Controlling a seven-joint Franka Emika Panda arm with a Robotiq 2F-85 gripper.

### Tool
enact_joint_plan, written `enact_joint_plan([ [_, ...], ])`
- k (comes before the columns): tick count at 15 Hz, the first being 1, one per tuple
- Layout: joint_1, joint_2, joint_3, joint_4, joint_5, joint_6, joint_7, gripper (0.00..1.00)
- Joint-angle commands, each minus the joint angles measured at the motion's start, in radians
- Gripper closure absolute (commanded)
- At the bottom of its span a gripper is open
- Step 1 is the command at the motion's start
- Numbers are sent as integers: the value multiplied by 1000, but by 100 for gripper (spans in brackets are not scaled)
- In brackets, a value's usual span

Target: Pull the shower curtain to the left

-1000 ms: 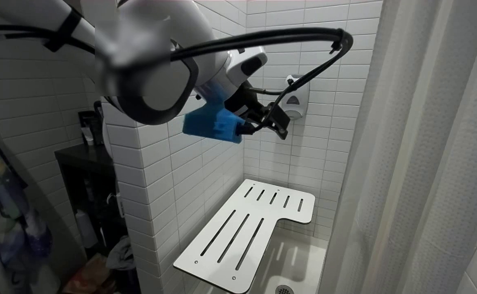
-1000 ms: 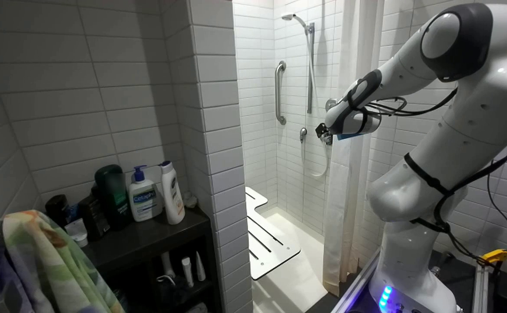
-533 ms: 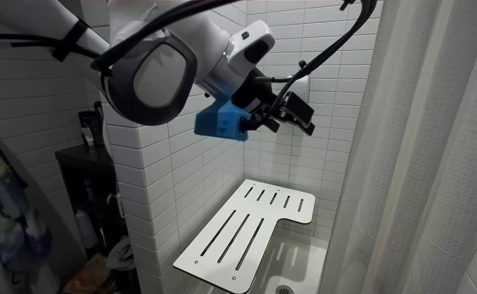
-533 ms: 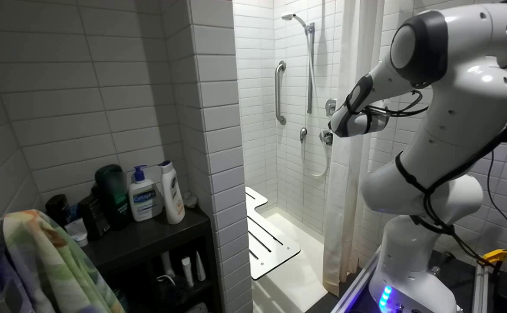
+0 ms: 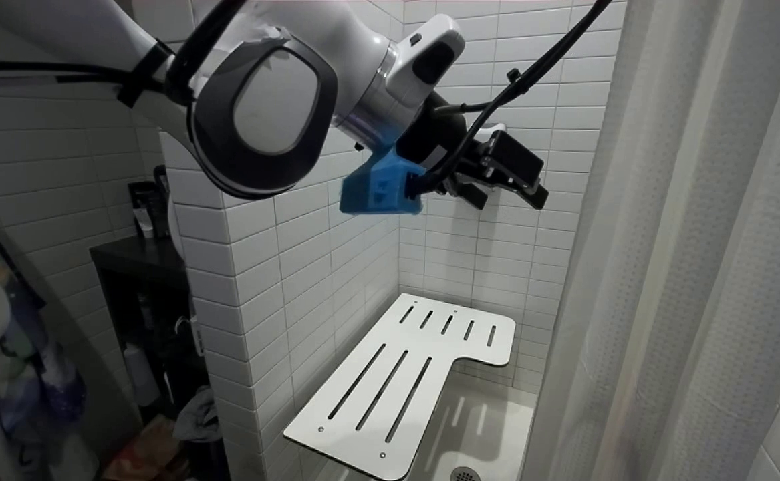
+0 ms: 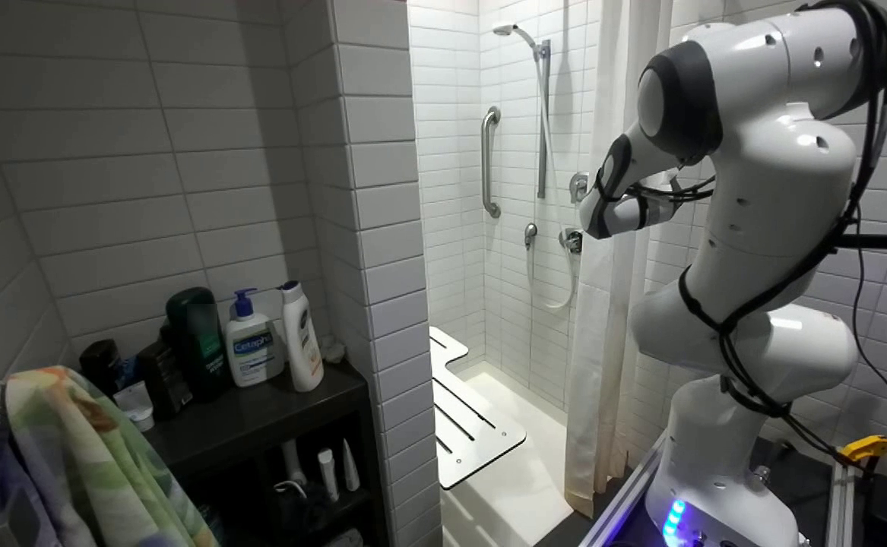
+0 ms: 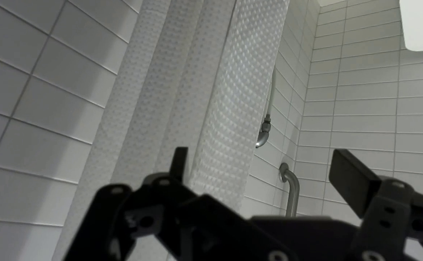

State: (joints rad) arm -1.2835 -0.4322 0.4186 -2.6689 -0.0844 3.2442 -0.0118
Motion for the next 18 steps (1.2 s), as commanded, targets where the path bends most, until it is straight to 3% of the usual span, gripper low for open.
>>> enact_joint_plan([
  [1,-63,64,59,70,-9,40,3,0],
  [10,-325,159,224,237,-7,3,36,0],
  [16,-293,306,204,342,-19,-4,-5,0],
  [17,-290,327,203,360,-19,-9,-9,25],
  [18,-285,347,200,375,-19,-10,-12,26],
])
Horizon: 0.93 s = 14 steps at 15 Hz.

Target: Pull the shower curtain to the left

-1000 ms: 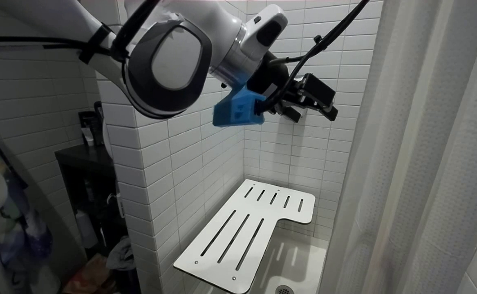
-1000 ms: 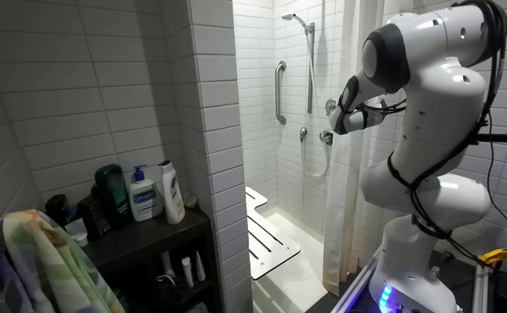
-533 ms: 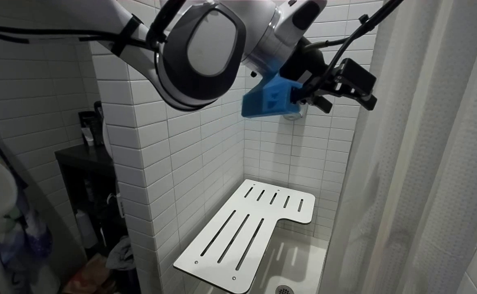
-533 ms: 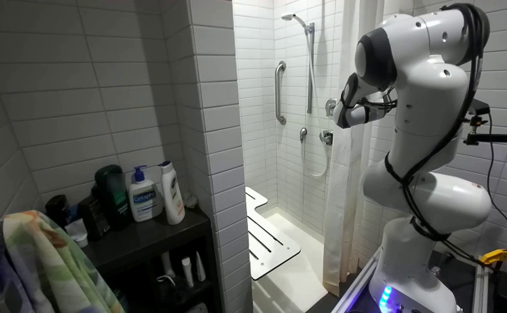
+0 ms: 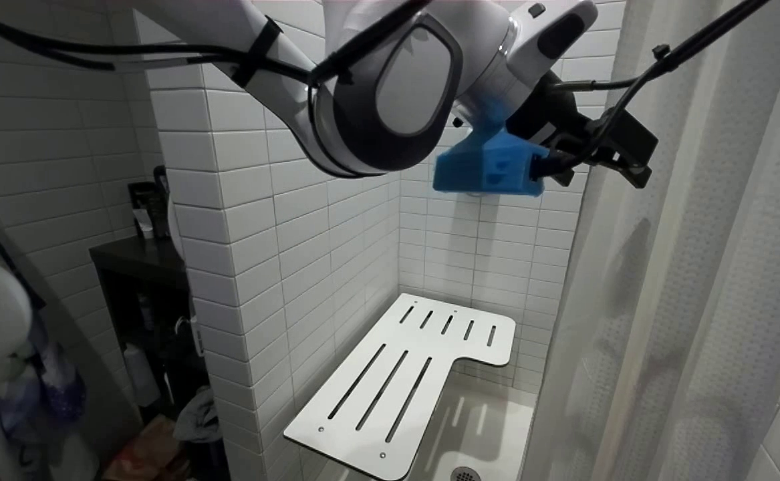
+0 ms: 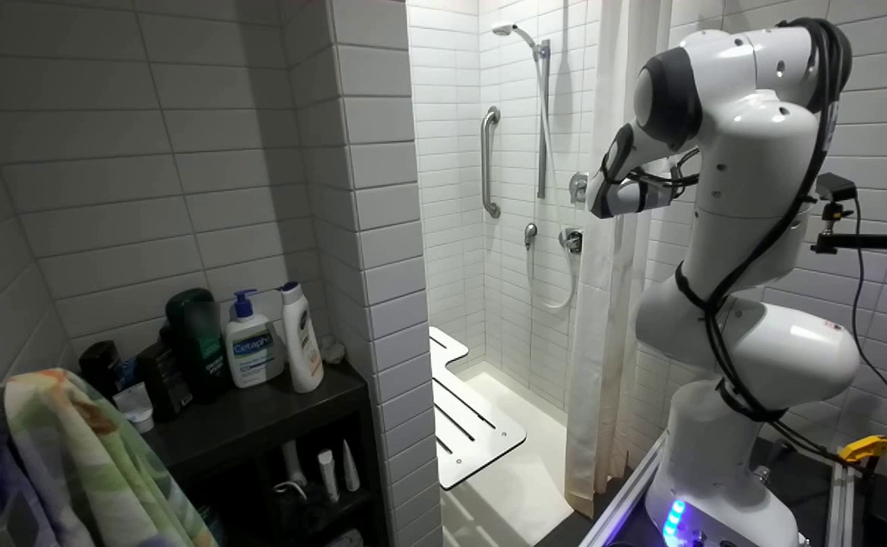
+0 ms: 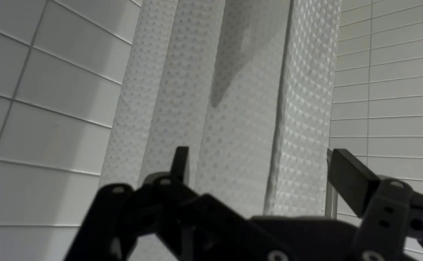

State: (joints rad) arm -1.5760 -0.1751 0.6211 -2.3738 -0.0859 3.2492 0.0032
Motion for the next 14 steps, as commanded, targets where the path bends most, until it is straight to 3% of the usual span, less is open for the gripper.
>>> enact_joint_plan([
  [1,10,105,-3,92,-16,-19,-31,31],
  [7,48,161,-4,126,0,-35,-63,79],
  [10,85,159,6,116,15,-33,-87,99],
  [11,100,154,8,109,16,-30,-96,100],
  [12,282,152,-163,105,-16,-29,-78,100],
  [13,325,148,-192,102,-19,-29,-81,100],
  [14,411,138,-259,92,-18,-29,-83,100],
])
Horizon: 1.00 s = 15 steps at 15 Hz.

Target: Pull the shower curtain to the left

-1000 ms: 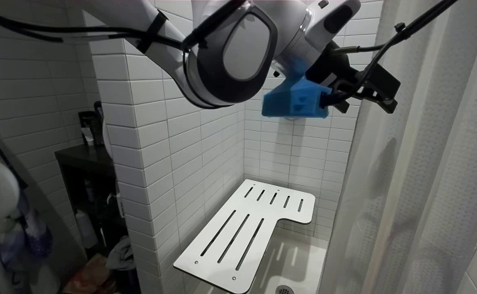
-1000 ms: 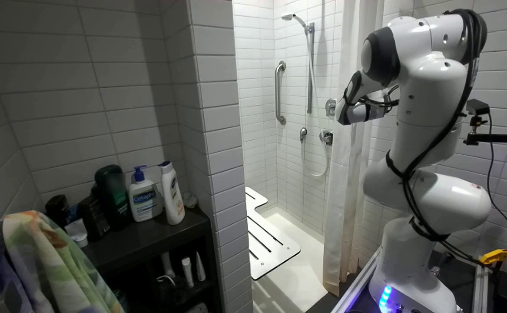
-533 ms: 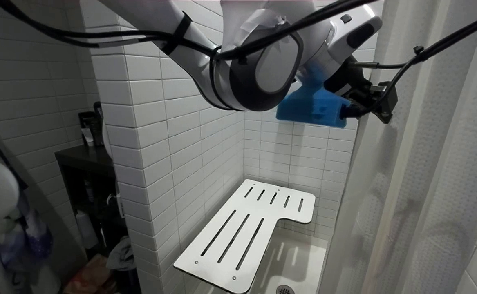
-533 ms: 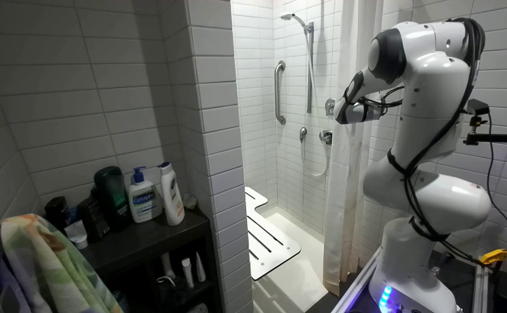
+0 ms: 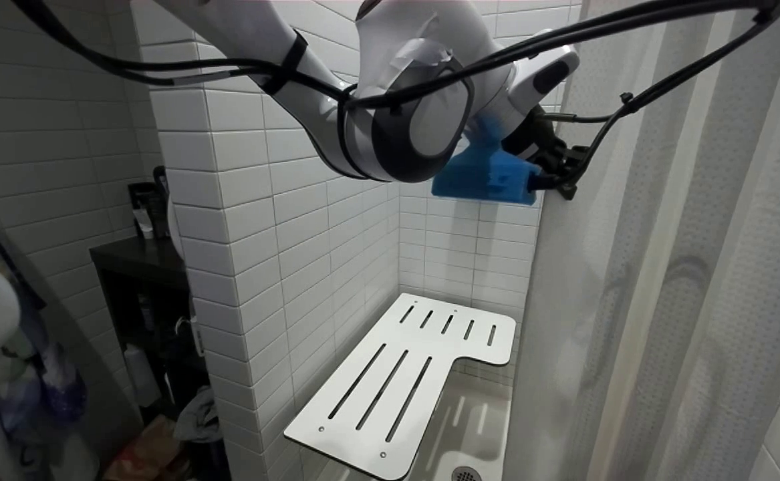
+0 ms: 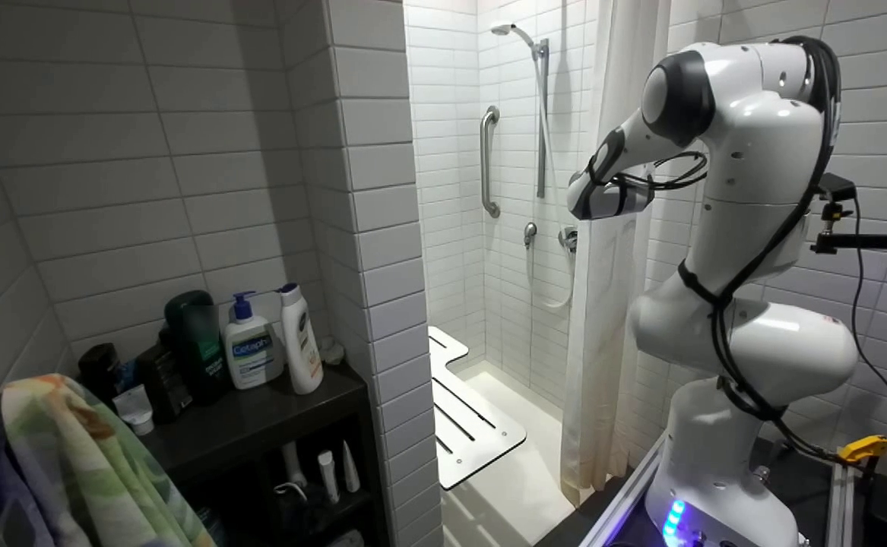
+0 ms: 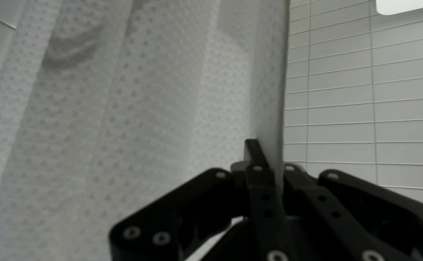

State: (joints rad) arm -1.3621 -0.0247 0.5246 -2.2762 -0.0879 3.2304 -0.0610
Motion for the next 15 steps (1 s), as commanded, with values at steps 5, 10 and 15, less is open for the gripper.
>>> enact_joint_plan([
  [5,382,-63,-268,-55,16,-5,-76,100],
  [10,490,-118,-291,-125,28,-25,-146,100],
  [15,635,-204,-347,-214,17,-24,-196,100],
])
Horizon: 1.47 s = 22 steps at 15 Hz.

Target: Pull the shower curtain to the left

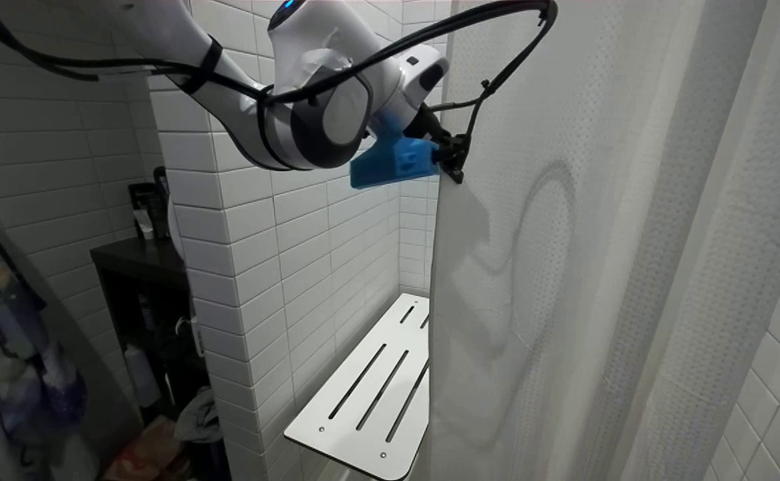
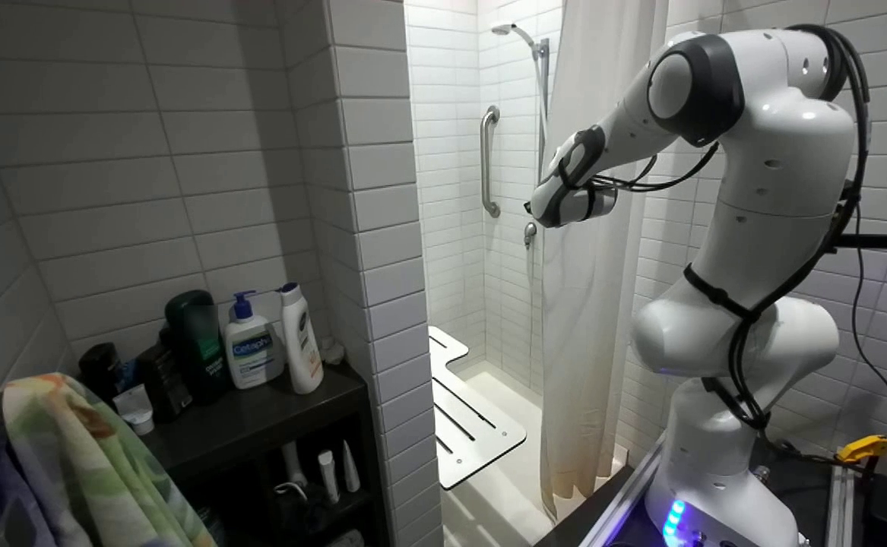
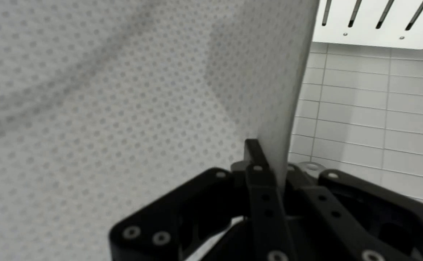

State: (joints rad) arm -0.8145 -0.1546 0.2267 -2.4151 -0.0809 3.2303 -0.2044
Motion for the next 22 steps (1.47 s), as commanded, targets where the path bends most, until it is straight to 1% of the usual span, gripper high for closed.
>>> enact_joint_plan([
  [1,118,-96,-59,-97,5,-27,-61,100],
  [3,182,-134,-87,-134,-3,-37,-83,100],
  [5,229,-170,-103,-164,-10,-52,-103,100],
  [7,270,-198,-117,-187,-12,-71,-124,100],
  [9,292,-223,-117,-203,-18,-88,-140,100],
  [16,331,-290,-73,-250,-30,-141,-171,100],
  [18,369,-308,-60,-269,-23,-140,-183,100],
  [22,405,-330,-8,-291,-26,-140,-182,100],
])
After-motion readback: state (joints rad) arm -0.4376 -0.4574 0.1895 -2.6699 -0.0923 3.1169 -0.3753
